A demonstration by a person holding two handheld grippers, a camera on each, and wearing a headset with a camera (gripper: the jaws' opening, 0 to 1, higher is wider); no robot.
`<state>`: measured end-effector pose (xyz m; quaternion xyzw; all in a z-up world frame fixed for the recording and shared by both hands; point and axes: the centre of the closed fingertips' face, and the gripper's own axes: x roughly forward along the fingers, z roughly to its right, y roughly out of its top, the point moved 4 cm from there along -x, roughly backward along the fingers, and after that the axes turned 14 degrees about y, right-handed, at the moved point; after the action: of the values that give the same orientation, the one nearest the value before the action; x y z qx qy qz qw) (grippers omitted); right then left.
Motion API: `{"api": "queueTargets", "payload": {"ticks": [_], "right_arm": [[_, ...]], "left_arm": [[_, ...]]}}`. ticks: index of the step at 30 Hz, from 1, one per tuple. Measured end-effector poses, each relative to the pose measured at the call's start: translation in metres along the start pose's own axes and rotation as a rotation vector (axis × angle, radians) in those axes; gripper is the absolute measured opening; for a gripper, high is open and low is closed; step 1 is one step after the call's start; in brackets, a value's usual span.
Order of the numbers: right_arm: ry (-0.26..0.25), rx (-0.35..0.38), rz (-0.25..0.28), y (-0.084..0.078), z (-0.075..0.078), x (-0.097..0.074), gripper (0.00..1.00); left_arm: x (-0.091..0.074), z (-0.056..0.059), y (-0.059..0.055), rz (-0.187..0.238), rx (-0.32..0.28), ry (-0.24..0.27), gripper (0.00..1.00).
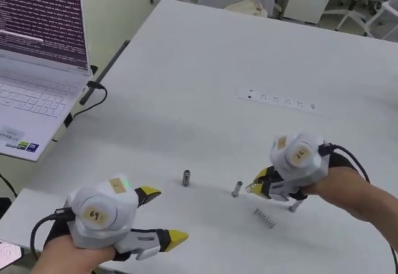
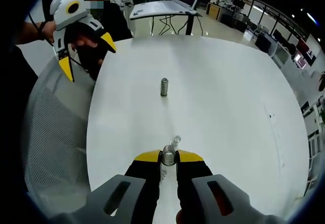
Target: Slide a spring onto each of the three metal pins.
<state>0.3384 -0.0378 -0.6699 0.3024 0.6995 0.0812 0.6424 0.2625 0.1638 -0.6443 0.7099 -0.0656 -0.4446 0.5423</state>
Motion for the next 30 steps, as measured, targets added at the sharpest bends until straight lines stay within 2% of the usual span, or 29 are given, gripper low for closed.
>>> {"api": "queueTargets", "payload": {"ticks": [8, 16, 19, 30], "right_arm": [[0.009, -0.013, -0.018, 0.005, 0.009, 0.005, 0.09], [0.017, -0.024, -0.039, 0.007, 0.017, 0.008, 0.09], [0.023, -0.027, -0.053, 0.007, 0.019, 0.01, 0.09], [0.044, -0.019, -0.056, 0.005, 0.021, 0.014, 0.09]], "left_arm": [[-0.001, 0.0, -0.004, -0.007, -0.016, 0.002, 0.54], [0.0, -0.004, -0.003, -0.005, -0.019, 0.006, 0.55], [0.0, -0.005, -0.003, -0.006, -0.02, 0.007, 0.55], [-0.002, -0.009, -0.007, -0.017, -0.027, 0.017, 0.55]]}}
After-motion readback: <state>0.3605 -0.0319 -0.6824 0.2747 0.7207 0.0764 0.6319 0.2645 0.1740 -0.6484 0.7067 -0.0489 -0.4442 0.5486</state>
